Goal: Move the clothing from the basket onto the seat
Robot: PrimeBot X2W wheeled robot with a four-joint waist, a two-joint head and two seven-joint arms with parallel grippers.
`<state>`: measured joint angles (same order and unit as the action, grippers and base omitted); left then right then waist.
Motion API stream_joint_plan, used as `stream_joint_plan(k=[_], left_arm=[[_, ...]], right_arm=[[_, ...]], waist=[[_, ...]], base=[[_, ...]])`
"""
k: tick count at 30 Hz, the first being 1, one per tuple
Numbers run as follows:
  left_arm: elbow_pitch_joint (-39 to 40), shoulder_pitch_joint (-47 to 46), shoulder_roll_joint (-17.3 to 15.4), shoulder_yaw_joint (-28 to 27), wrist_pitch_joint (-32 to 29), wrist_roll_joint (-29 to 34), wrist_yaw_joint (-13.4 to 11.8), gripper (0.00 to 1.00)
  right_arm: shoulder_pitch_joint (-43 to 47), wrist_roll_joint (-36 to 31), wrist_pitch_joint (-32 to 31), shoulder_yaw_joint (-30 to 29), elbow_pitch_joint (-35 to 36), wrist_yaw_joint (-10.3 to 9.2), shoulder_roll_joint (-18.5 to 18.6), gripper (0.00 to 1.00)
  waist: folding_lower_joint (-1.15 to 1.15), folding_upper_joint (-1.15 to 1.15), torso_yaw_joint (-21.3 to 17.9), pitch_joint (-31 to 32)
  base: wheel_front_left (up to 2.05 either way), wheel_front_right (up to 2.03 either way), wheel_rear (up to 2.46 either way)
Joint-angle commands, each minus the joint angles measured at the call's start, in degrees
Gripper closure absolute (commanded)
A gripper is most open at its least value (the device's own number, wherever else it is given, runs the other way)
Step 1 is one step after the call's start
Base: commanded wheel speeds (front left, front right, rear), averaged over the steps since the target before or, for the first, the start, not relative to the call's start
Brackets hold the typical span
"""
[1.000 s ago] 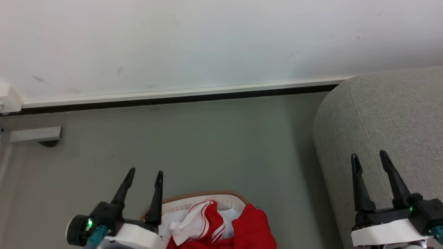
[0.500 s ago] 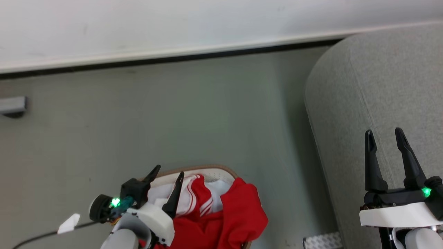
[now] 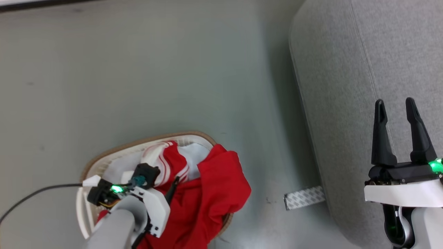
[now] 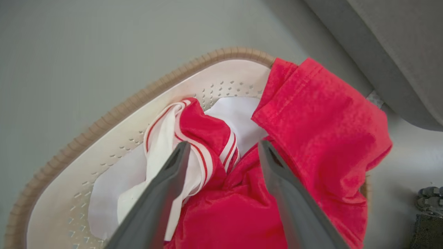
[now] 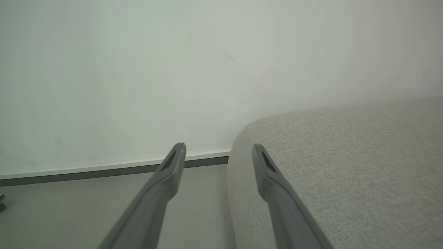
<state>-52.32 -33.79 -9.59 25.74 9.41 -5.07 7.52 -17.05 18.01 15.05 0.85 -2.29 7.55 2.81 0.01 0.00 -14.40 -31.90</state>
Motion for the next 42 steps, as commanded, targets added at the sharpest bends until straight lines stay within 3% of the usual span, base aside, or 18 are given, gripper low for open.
stream_joint_plan(k=[1,14,23,26,27,33,42], left_arm=[[-1.15,-1.37,-1.17,0.74,-0.47,-1.02,-0.14,0.0],[-11.55,-11.28,-7.39,7.04,-5.11,-6.47,-0.13,0.0],[-15.78,-13.66,-9.21,9.38,-8.65,-10.57,-0.13,0.0],[-16.57,-14.18,-9.12,10.13,-9.3,-11.76,-0.13,0.96],[-16.74,-14.24,-9.04,10.36,-9.24,-12.12,-0.13,1.0],[-16.92,-12.42,-7.57,11.61,-6.94,-14.04,-0.13,1.0],[-15.5,-6.2,-2.35,12.92,-0.59,-19.53,-0.13,1.0]], right_arm=[[-0.95,0.87,0.19,0.0,0.29,-0.12,0.14,0.0],[-3.68,5.4,0.19,1.41,0.89,-0.12,0.14,0.0],[-4.17,7.38,0.19,2.43,1.02,-0.12,0.12,0.0],[-3.77,7.57,0.19,2.25,0.94,-0.12,0.11,0.0],[-3.78,7.67,0.19,2.29,0.79,-0.12,0.12,0.0],[-4.47,6.95,0.19,2.0,0.05,-0.12,0.13,0.0],[-2.29,3.46,0.19,1.41,-1.72,-0.12,0.15,0.0]], waist=[[-0.01,0.0,-2.55,-3.23],[-0.01,0.0,-8.47,-12.8],[-0.01,0.0,-12.38,-15.36],[-0.01,0.0,-12.58,-15.35],[-0.01,0.0,-12.65,-15.24],[-0.01,0.0,-11.12,-11.63],[-0.01,0.0,-5.85,2.0]], base=[[0.0,0.0,0.0],[0.0,0.0,0.0],[0.0,0.0,0.0],[0.0,0.0,0.0],[0.0,0.0,0.0],[0.0,0.0,0.0],[0.0,0.0,0.0]])
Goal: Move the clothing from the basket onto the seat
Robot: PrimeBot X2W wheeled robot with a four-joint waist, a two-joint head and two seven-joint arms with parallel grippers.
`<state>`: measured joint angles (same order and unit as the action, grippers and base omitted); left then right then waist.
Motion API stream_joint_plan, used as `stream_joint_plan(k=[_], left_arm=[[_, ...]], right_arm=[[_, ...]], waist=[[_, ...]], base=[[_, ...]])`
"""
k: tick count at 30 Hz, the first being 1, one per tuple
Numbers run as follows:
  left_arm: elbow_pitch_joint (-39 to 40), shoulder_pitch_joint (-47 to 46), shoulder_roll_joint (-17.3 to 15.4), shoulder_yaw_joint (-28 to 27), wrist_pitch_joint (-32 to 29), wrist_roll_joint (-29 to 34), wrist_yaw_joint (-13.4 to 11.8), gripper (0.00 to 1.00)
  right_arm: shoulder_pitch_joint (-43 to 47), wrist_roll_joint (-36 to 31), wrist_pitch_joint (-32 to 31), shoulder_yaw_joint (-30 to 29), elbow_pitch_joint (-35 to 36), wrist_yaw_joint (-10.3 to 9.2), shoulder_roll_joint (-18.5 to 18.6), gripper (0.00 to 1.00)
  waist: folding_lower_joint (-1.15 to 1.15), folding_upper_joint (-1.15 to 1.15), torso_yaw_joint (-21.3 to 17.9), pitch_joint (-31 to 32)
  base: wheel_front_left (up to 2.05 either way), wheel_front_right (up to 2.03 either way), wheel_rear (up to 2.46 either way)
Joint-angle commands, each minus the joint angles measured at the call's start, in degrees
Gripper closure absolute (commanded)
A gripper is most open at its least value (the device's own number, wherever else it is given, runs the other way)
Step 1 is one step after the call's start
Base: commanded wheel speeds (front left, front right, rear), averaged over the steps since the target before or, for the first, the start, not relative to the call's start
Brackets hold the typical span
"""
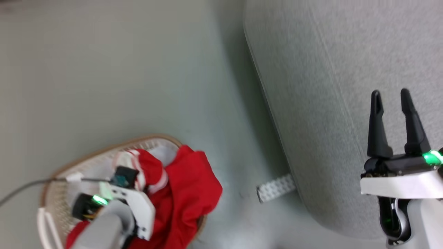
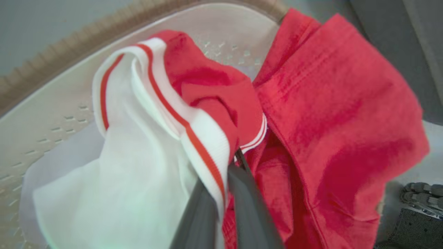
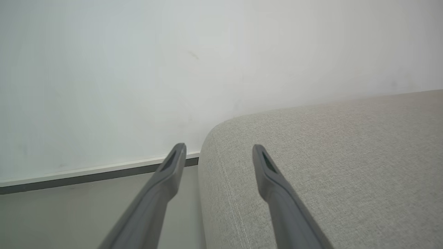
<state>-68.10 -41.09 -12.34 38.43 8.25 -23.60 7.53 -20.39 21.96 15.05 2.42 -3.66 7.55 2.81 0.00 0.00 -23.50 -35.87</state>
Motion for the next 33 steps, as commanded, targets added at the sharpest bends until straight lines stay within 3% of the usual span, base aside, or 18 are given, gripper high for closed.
stream_joint_plan(k=[1,9,15,24,33], left_arm=[[0.67,1.95,0.89,0.3,1.41,-1.67,-0.14,1.0],[5.19,6.42,3.81,1.22,6.14,-5.53,-0.14,1.0],[11.73,8.4,3.89,0.38,7.0,-7.08,-0.14,1.0],[31.8,11.39,1.35,-3.47,6.91,-4.69,-2.14,1.0],[49.0,12.13,-0.63,-5.66,3.7,-6.68,-4.43,1.0]], right_arm=[[1.41,-0.71,0.19,-0.19,-0.65,-0.12,0.17,0.0],[5.51,-3.46,0.18,-0.56,-2.48,-0.12,0.19,0.0],[7.93,-5.14,0.1,-1.07,-3.07,-0.12,0.17,0.0],[10.68,-6.96,0.09,-0.86,-3.49,-0.12,0.18,0.0],[13.04,-7.55,0.09,-0.18,-4.56,-0.12,0.17,0.0]], waist=[[0.0,0.0,3.92,7.71],[0.0,0.0,10.02,19.71],[0.0,0.0,15.19,25.01],[0.0,0.0,21.33,29.17],[0.0,0.0,24.59,33.48]], base=[[0.0,0.0,0.0],[0.0,0.0,0.0],[0.0,0.0,0.0],[0.0,0.0,0.0],[0.0,0.0,0.0]])
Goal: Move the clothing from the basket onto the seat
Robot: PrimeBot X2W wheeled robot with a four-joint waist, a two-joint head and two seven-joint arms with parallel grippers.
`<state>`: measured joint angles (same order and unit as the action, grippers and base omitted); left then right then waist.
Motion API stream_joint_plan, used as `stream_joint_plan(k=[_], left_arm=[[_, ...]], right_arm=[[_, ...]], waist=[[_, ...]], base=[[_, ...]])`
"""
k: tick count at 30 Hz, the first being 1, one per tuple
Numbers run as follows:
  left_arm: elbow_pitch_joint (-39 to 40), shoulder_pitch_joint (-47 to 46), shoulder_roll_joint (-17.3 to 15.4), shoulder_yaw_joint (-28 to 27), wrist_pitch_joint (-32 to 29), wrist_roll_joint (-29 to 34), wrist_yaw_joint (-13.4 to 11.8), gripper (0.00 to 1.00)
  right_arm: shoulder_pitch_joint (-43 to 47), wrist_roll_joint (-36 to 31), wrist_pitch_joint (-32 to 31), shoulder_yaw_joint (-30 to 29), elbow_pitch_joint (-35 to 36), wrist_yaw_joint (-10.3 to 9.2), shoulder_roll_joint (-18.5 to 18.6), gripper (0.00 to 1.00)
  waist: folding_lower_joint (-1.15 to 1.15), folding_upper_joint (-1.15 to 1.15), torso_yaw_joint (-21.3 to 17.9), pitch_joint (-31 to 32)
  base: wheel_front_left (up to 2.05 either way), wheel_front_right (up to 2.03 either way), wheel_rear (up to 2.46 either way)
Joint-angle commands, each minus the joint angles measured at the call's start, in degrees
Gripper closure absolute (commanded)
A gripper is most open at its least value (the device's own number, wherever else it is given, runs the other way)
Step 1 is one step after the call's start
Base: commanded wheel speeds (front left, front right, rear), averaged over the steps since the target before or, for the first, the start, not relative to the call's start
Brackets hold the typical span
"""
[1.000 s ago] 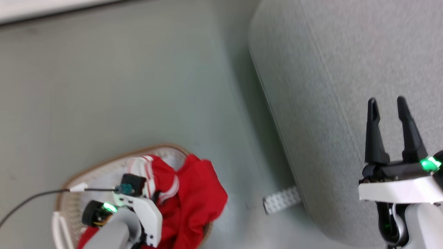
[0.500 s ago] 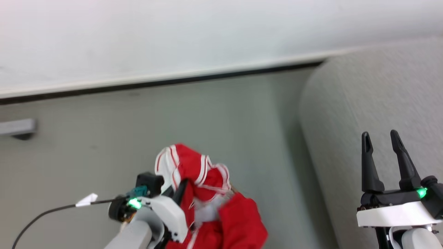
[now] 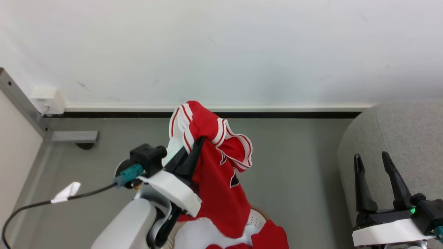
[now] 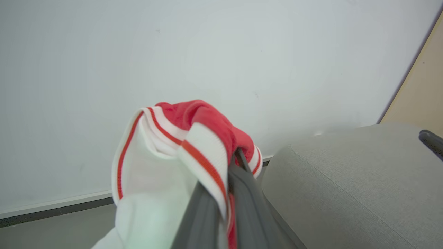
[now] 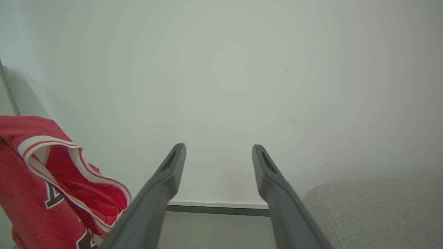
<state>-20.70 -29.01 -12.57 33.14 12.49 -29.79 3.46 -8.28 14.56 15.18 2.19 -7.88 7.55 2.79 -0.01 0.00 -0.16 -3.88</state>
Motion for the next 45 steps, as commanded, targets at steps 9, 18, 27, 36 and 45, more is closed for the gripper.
stream_joint_plan(k=[9,18,27,36,45], left_arm=[[13.86,-1.15,-2.38,-2.6,-6.23,-2.6,-2.93,1.0],[20.79,-1.77,-3.51,-5.29,-9.08,-4.6,-5.74,1.0],[21.12,-0.6,-3.34,-5.17,-9.0,-5.43,-6.19,1.0],[19.37,-1.61,-0.83,-1.87,-9.59,-5.49,-4.7,1.0],[18.41,-1.14,1.95,2.11,-10.23,-5.9,-3.0,1.0]], right_arm=[[2.36,0.91,-0.05,2.41,-0.41,-0.12,0.17,0.0],[2.1,1.44,-0.05,6.54,0.05,-0.12,0.15,0.0],[1.2,2.47,-0.05,16.04,-1.07,-0.12,0.82,0.0],[-4.7,7.4,-0.06,33.22,-5.63,-0.12,4.18,0.0],[-12.79,7.82,-0.96,37.61,-16.34,-0.13,1.7,0.0]], waist=[[0.01,0.0,1.25,3.69],[0.01,0.0,0.4,4.46],[0.01,0.0,0.76,4.64],[0.01,0.0,4.03,5.8],[0.01,0.0,8.41,7.01]], base=[[0.0,0.0,0.0],[0.0,0.0,0.0],[0.0,0.0,0.0],[0.0,0.0,0.0],[0.0,0.0,0.0]])
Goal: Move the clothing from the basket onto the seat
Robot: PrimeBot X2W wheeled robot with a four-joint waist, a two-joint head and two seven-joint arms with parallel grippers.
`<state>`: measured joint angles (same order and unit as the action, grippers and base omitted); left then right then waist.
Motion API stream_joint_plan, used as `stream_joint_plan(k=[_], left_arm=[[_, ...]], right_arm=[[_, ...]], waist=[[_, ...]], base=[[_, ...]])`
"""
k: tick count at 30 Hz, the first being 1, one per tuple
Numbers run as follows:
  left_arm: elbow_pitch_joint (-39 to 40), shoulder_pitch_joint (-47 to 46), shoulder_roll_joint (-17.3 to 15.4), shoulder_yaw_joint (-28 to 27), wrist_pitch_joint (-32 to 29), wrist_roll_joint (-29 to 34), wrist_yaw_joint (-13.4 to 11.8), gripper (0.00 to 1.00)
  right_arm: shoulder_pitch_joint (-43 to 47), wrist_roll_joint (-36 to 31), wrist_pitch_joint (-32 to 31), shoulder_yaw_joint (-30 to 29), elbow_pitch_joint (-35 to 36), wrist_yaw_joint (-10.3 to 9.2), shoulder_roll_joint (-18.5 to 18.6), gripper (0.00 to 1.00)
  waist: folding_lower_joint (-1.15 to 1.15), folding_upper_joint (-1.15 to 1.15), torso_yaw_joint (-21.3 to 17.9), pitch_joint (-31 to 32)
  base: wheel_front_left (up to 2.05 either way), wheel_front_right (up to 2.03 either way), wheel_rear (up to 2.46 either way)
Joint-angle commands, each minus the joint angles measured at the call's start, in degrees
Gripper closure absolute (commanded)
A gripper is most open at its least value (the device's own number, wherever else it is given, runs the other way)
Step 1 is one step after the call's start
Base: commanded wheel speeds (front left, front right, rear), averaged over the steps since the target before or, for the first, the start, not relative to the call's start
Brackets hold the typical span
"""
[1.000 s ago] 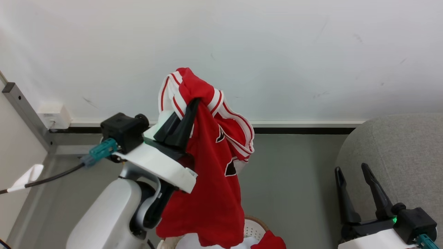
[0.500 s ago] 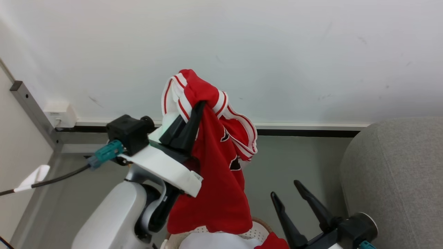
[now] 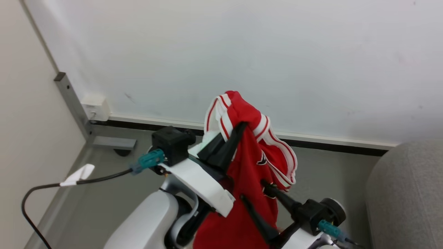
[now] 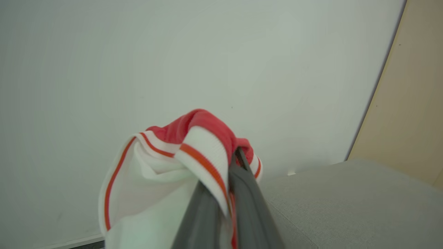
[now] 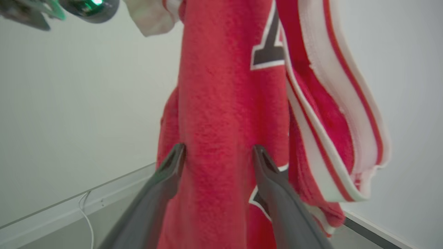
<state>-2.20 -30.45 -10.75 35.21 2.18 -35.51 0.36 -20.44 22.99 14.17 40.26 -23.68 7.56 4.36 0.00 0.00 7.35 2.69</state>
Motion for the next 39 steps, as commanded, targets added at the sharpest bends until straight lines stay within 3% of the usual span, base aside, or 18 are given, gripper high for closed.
stream_joint_plan(k=[1,6,14,15,16,25,33,39], left_arm=[[-0.04,0.49,0.34,0.42,-0.06,-0.2,0.2,1.0],[0.37,1.26,1.21,2.43,-0.58,-0.45,1.04,1.0],[2.07,1.09,1.84,4.89,-1.97,-0.03,1.45,1.0],[2.12,1.11,1.82,5.04,-1.99,0.02,1.47,1.0],[2.09,1.18,1.75,5.12,-2.03,0.0,1.47,1.0],[0.44,2.24,0.59,3.73,-1.25,-1.02,0.33,1.0],[-2.58,3.06,-0.17,2.9,0.81,-0.44,-0.17,1.0],[-3.36,5.59,-0.52,5.39,1.1,0.52,0.4,0.96]], right_arm=[[-1.03,-1.01,0.13,-1.17,-1.62,-0.13,-0.32,0.0],[-2.0,-1.89,-0.57,-2.99,-7.05,-0.13,-1.3,0.0],[-5.97,-1.41,0.61,0.32,-12.02,-0.13,-1.46,0.01],[-6.54,-0.98,0.61,0.84,-12.37,-0.13,-1.46,0.54],[-6.93,-0.52,0.81,1.15,-12.61,-0.13,-1.45,1.0],[-5.02,0.71,1.08,-1.81,-7.73,-0.13,-1.42,1.0],[0.14,-2.74,1.07,-7.8,-2.05,-0.13,-1.41,1.0],[2.84,-5.46,1.07,-14.19,2.15,-0.14,-1.44,1.0]], waist=[[0.0,0.0,1.43,0.64],[0.0,0.0,3.8,1.49],[0.0,0.0,5.72,1.73],[0.0,0.0,5.85,1.74],[0.0,0.0,5.96,1.76],[0.0,0.0,5.55,1.18],[0.0,0.0,3.45,0.27],[0.0,0.0,-0.36,-0.68]], base=[[0.0,0.0,0.0],[0.0,0.0,0.0],[0.0,0.0,0.0],[0.0,0.0,0.0],[0.0,0.0,0.0],[0.0,0.0,0.0],[0.0,0.0,0.0],[0.0,0.0,0.0]])
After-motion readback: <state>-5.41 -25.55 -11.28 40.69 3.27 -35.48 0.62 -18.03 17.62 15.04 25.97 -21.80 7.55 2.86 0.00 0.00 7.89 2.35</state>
